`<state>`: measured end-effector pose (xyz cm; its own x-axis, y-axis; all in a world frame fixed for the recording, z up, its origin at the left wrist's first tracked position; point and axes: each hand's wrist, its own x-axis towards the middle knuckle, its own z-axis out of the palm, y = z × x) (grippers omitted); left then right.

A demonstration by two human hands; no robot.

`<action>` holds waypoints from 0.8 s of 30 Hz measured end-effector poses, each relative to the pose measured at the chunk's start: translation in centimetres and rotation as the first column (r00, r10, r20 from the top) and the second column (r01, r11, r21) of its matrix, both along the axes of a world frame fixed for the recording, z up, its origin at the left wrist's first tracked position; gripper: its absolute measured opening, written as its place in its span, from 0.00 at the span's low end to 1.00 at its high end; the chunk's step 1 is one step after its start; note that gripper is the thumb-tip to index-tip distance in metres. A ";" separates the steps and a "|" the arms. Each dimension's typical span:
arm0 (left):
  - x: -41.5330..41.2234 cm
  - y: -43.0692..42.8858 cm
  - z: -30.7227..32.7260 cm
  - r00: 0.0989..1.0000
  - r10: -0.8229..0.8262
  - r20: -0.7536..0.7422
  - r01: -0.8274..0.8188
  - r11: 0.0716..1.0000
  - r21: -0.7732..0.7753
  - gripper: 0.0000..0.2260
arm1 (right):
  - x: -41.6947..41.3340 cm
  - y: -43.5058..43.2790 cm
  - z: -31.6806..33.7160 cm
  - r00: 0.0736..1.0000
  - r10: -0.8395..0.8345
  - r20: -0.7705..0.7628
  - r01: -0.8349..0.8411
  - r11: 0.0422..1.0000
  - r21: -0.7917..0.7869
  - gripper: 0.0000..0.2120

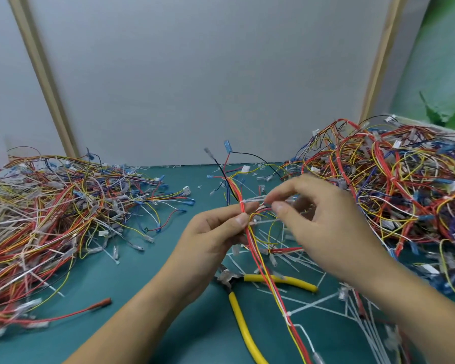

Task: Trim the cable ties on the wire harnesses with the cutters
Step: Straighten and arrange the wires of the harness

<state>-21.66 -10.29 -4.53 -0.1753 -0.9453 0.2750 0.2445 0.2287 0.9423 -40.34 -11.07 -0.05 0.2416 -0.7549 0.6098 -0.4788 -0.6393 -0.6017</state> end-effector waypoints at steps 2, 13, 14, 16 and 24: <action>0.0 0.0 0.1 1.000 0.023 0.010 -0.023 1.000 0.005 0.14 | 0.0 -0.1 0.2 0.974 0.045 -0.223 -0.050 0.999 -0.015 0.06; -0.5 0.6 0.4 0.995 0.011 0.094 -0.022 0.993 0.118 0.14 | -0.7 0.3 -2.2 0.860 -0.004 -0.510 -0.104 0.978 -0.183 0.05; -0.5 0.5 0.3 0.996 0.000 0.091 -0.013 0.991 0.136 0.16 | -0.7 0.5 -2.2 0.837 -0.025 -0.547 -0.104 0.974 -0.203 0.05; -0.5 0.5 0.2 0.995 -0.021 0.098 0.006 0.989 0.149 0.17 | -0.7 0.8 -2.1 0.829 -0.021 -0.558 -0.107 0.975 -0.195 0.05; -0.7 0.7 0.1 0.969 -0.070 0.236 0.046 0.993 0.107 0.15 | -0.5 0.2 -3.4 0.935 0.297 -0.195 -0.243 0.935 0.260 0.09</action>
<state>-22.32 -9.62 -4.45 -0.2801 -0.9521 0.1231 0.0191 0.1226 0.9923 -40.87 -10.83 -3.50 0.5674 -0.7532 0.3327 -0.4489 -0.6217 -0.6419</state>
